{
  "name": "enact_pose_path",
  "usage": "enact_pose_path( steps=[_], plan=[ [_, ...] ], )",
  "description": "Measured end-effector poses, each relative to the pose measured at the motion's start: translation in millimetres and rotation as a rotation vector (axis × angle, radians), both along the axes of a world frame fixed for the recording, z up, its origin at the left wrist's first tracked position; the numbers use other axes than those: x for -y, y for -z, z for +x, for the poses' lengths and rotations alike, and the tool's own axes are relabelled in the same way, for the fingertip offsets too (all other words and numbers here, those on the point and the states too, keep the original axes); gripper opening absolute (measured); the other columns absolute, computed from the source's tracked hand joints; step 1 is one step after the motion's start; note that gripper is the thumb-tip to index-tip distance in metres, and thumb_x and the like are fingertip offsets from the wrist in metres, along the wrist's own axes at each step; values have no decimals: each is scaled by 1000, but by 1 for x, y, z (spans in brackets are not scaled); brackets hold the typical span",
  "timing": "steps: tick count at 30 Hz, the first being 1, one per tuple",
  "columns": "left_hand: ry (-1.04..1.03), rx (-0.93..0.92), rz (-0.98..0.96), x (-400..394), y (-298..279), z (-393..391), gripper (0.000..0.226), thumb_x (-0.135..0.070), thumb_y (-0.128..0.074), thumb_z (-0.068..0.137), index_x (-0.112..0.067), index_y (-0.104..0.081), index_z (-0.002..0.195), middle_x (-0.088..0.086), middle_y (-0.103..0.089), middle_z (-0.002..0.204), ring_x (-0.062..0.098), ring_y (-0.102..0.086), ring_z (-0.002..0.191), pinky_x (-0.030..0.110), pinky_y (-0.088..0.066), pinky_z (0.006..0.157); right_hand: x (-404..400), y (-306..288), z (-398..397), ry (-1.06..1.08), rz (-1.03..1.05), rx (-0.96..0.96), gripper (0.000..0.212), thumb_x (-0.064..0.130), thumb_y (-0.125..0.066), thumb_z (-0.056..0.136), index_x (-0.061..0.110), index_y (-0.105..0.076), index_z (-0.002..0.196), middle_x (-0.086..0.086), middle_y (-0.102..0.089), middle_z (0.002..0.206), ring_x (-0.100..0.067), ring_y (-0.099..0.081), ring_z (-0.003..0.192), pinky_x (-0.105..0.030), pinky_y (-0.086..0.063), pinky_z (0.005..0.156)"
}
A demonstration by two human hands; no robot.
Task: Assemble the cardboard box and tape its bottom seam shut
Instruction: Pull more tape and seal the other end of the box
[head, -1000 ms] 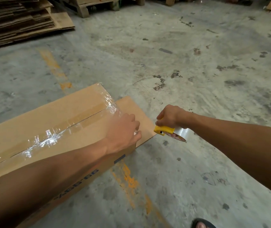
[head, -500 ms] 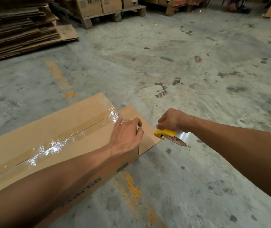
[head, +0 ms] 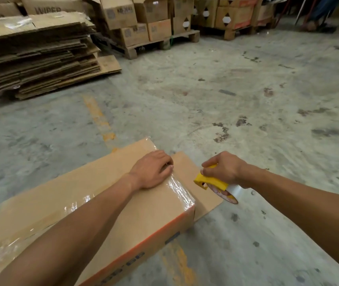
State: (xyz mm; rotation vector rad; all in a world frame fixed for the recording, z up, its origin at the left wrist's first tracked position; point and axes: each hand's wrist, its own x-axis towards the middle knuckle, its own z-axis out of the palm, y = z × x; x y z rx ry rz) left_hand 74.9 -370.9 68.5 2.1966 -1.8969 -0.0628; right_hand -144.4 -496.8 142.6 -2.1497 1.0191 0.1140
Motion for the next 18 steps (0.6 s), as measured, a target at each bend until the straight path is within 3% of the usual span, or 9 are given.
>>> enact_pose_path(
  steps=[4,7,13,18],
  plan=[
    [-132,17,-18,8,0,26,41,-39,-42,95,-19,-56,127,2,-59,129,22,-49,125,35,-37,106,0,3,10,8,13,60,42,40,-68,87,22,-67,126,-3,-61,132,-19,-57,110,-27,-45,86],
    [-281,25,13,17,-2,49,43,-38,-40,96,-16,-53,131,2,-54,137,21,-41,134,39,-33,109,-2,1,16,15,15,85,41,41,-68,88,24,-67,126,-3,-60,132,-18,-55,106,-27,-43,85],
    [-299,65,158,44,-5,55,44,-43,-36,97,-18,-68,115,8,-58,123,27,-49,120,38,-38,102,-3,-2,24,58,31,124,39,43,-70,86,28,-69,121,0,-64,119,-19,-59,104,-32,-48,88],
    [-228,149,82,48,4,54,49,-35,-32,92,-12,-75,88,12,-67,99,28,-58,104,38,-37,99,4,-3,24,91,82,162,39,41,-71,86,25,-69,122,-2,-66,115,-19,-61,101,-32,-50,86]
  ],
)
